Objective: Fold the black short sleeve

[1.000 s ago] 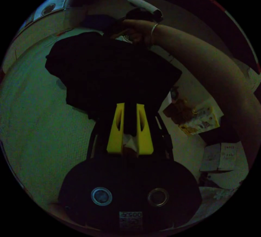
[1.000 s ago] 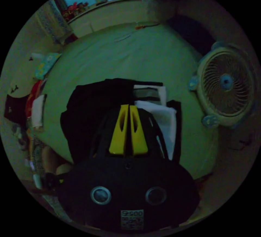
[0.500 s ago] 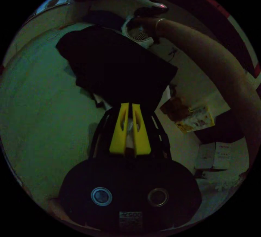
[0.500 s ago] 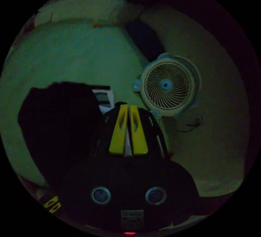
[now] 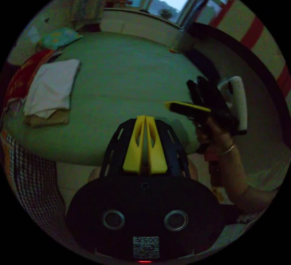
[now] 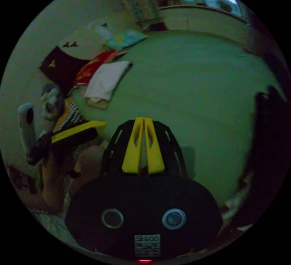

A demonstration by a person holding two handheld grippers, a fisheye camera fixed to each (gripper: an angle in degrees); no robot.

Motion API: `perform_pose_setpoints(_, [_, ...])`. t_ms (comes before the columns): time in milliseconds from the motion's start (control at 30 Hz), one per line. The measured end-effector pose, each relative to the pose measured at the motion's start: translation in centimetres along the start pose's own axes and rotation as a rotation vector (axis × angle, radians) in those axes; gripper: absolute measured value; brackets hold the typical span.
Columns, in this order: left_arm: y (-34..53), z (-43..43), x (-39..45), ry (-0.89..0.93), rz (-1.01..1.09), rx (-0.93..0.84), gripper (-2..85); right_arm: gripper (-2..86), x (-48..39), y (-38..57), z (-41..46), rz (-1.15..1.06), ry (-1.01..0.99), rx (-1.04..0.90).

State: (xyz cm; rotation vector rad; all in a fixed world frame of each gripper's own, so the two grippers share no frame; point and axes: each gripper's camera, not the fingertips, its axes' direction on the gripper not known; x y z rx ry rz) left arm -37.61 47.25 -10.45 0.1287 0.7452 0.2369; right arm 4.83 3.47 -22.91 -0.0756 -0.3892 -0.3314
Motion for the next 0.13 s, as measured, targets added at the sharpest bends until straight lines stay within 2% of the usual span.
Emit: perform_pose_setpoints(133, [0.6, -9.1, -12.7, -0.143, -0.166, 0.125, -0.6, -0.7, -8.3, -2.8, 7.7, -0.181, -0.111, 0.028])
